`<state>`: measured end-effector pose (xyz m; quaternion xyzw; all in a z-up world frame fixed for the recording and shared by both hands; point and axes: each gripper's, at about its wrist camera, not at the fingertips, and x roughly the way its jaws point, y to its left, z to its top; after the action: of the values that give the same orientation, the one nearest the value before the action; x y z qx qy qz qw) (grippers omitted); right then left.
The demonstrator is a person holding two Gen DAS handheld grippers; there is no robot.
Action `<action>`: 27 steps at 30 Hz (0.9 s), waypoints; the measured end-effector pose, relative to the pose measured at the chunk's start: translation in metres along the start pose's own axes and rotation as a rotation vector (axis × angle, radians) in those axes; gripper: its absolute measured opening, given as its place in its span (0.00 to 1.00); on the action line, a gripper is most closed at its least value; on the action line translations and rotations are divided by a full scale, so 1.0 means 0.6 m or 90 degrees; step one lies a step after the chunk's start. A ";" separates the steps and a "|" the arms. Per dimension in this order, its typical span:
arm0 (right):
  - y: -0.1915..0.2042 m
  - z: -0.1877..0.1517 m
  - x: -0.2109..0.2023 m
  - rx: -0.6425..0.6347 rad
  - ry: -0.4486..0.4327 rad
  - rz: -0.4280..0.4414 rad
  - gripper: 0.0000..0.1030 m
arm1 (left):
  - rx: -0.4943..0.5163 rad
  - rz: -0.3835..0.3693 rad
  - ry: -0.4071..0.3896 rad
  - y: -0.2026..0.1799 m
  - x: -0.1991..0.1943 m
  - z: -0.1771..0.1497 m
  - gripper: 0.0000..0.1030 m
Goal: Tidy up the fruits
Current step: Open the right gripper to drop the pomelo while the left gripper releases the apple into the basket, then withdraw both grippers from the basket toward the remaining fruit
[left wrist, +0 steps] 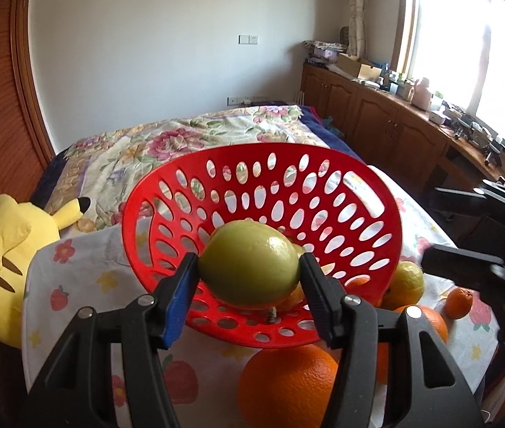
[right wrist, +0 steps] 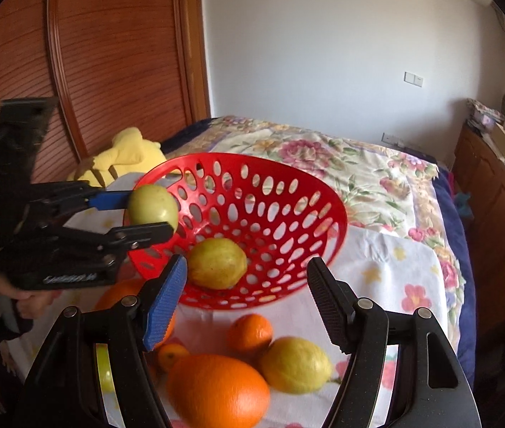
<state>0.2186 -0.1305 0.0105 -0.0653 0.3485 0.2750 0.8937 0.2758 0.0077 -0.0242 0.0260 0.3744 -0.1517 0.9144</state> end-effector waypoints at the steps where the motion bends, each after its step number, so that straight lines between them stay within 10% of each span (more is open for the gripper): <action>1: -0.001 -0.005 -0.003 0.003 -0.002 0.001 0.70 | -0.001 0.003 0.003 0.000 0.003 -0.001 0.55; 27: -0.047 -0.095 -0.086 0.074 -0.047 -0.038 0.73 | -0.021 0.012 -0.035 -0.040 -0.100 -0.076 0.70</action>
<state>0.1688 -0.1947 -0.0005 -0.0136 0.3287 0.2296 0.9160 0.1976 0.0076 -0.0136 0.0100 0.3513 -0.1376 0.9260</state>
